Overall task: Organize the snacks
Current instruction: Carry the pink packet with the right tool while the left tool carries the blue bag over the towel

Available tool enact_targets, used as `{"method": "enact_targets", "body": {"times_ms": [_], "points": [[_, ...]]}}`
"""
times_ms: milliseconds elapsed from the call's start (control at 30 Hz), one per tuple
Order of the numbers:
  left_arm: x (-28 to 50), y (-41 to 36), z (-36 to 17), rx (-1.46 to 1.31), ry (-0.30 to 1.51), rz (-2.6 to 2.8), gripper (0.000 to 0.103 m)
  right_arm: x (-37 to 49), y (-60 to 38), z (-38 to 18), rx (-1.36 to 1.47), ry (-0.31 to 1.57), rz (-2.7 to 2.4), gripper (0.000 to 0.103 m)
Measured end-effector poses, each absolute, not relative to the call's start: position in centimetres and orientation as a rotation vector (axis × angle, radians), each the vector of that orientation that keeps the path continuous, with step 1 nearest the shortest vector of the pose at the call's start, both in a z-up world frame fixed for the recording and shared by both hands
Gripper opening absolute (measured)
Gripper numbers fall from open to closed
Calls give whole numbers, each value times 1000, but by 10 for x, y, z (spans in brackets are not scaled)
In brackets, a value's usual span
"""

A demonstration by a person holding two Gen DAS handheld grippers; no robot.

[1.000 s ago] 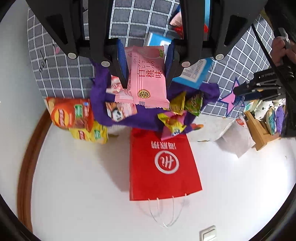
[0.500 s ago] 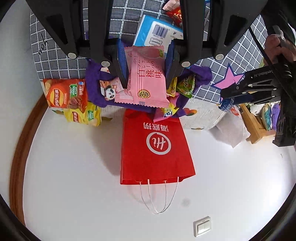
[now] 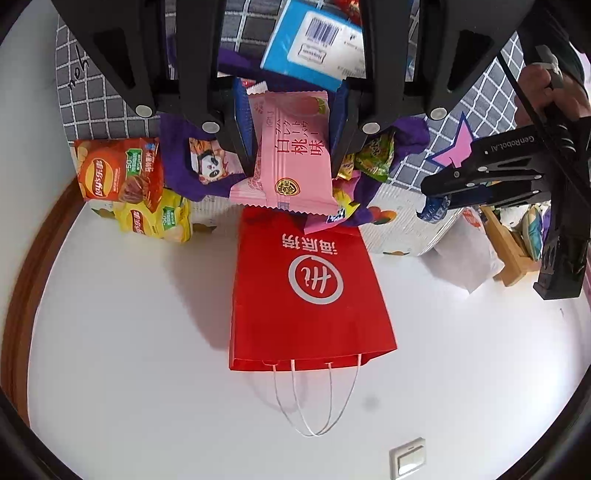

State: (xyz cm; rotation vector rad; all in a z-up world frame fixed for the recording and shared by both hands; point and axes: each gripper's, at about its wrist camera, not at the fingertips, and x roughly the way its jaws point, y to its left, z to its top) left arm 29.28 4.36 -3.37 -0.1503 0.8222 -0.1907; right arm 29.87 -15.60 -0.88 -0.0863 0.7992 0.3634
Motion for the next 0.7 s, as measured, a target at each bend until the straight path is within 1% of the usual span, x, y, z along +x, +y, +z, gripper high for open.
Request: {"method": "enact_targets", "body": {"times_ms": [300,433,467,600,700], "points": [[332,35,-39,-154,814,-193,40,335,-149,-26,-57,822,364,36],[345,38,-54,-187,834,-179,40,355,-145,-36,-31,842,370,36],[350,40,-60,-184,862,-165,40,360,-143,-40,-29,847,371,36],[351,48,-67,-190,872,-149,40,371,-136,-59,-43,863,373,36],[356,51,-72,-198,885,-144,40,380,-134,-77,-70,917,367,36]]}}
